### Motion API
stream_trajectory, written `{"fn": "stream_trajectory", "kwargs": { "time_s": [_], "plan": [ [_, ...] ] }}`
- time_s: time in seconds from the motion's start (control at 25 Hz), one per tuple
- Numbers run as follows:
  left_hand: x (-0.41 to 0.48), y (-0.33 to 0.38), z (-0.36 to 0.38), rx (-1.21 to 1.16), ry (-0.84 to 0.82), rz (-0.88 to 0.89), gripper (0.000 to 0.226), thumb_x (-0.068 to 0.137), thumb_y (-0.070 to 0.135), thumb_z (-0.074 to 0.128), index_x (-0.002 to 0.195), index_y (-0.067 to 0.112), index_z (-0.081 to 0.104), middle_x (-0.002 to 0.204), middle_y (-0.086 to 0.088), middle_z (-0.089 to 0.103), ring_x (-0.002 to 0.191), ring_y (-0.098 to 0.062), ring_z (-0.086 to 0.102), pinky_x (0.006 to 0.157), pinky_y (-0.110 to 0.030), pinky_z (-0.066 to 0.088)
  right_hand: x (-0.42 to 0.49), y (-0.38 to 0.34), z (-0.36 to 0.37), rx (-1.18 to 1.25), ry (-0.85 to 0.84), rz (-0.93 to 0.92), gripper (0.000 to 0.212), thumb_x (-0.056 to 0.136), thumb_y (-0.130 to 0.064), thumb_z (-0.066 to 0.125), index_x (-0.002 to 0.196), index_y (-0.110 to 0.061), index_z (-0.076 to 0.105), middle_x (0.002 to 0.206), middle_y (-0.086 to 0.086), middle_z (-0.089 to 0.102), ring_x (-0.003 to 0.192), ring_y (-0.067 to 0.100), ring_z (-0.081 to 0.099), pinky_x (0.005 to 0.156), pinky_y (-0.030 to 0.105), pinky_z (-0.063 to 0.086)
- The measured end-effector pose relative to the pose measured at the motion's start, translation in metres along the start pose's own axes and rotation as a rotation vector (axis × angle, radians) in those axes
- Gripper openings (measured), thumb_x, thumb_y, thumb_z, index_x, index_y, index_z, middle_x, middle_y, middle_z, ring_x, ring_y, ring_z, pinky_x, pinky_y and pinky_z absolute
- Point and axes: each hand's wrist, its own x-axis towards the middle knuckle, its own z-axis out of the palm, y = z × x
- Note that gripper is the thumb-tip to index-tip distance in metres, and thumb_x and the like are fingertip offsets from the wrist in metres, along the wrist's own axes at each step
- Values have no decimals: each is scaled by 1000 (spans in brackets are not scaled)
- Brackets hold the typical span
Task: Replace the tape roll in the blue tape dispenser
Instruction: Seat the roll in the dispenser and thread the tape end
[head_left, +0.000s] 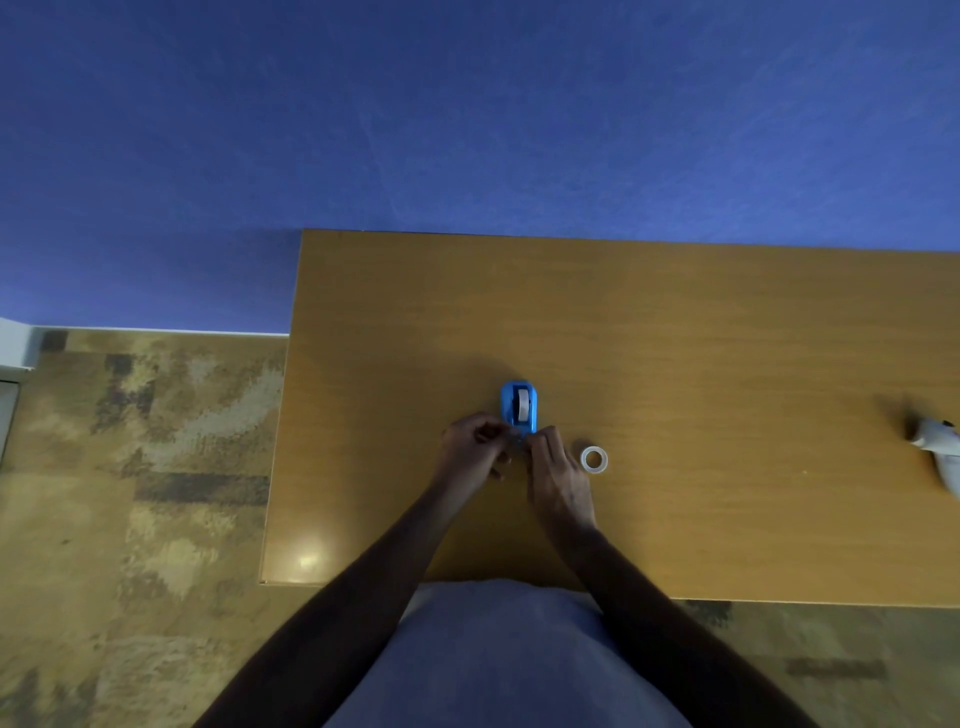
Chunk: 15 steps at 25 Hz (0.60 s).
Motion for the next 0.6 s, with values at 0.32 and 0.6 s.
{"fn": "stream_trajectory", "kwargs": {
  "time_s": [0.32, 0.6],
  "plan": [
    [2, 1, 0, 76, 0, -13, 18, 89, 22, 86, 74, 32, 81, 58, 11, 74, 53, -8, 67, 44, -25, 57, -1, -2, 1, 40, 39, 1, 18, 96, 12, 66, 108, -1, 68, 97, 19, 64, 59, 35, 63, 43, 45, 54],
    [3, -1, 2, 54, -9, -11, 15, 90, 17, 84, 81, 29, 82, 72, 5, 78, 60, -8, 72, 48, -28, 61, -3, -3, 1, 120, 40, 42, 11, 104, 4, 57, 112, -2, 63, 106, 19, 61, 67, 36, 65, 46, 50, 55]
  ]
}}
